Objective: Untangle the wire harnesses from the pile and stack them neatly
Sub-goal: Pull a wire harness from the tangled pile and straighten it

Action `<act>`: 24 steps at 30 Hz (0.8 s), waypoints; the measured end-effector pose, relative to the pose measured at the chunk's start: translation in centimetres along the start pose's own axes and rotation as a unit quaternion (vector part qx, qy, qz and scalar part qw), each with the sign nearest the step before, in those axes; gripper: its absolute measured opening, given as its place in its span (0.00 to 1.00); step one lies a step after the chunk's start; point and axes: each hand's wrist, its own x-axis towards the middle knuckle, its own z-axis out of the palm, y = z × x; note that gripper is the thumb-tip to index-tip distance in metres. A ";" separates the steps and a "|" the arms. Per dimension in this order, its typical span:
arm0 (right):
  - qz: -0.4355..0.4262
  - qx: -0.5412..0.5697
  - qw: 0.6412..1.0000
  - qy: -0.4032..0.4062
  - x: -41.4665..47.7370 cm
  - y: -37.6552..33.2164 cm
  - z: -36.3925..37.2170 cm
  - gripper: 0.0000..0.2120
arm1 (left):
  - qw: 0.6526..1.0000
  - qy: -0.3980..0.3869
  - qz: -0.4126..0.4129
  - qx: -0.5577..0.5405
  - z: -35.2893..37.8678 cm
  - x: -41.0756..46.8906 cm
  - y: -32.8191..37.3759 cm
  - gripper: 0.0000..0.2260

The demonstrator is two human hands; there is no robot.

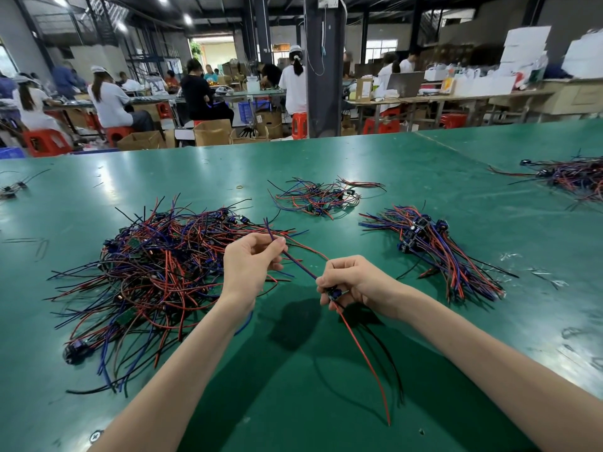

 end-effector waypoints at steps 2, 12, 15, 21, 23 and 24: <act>0.002 -0.002 1.000 -0.001 0.0 0.0 0.0 0.15 | 1.000 0.002 -0.010 -0.014 0.0 0.1 0.0 0.04; -0.007 -0.004 1.000 -0.005 -0.1 -0.1 -0.1 0.16 | 0.996 0.030 -0.026 -0.080 0.2 0.1 0.4 0.02; -0.011 0.003 1.000 -0.012 -0.1 -0.2 0.1 0.15 | 0.995 0.057 -0.011 -0.078 -0.3 0.2 0.6 0.01; -0.013 0.003 1.000 -0.019 0.0 0.0 0.1 0.16 | 0.969 0.066 0.160 0.177 -0.6 0.0 0.5 0.06; -0.012 -0.004 1.000 -0.024 0.1 0.1 0.1 0.17 | 0.931 0.065 0.250 0.258 -0.8 -0.1 0.5 0.08; -0.012 -0.006 1.000 -0.026 0.0 0.2 0.1 0.18 | 0.930 0.067 0.254 0.258 -0.8 -0.1 0.6 0.09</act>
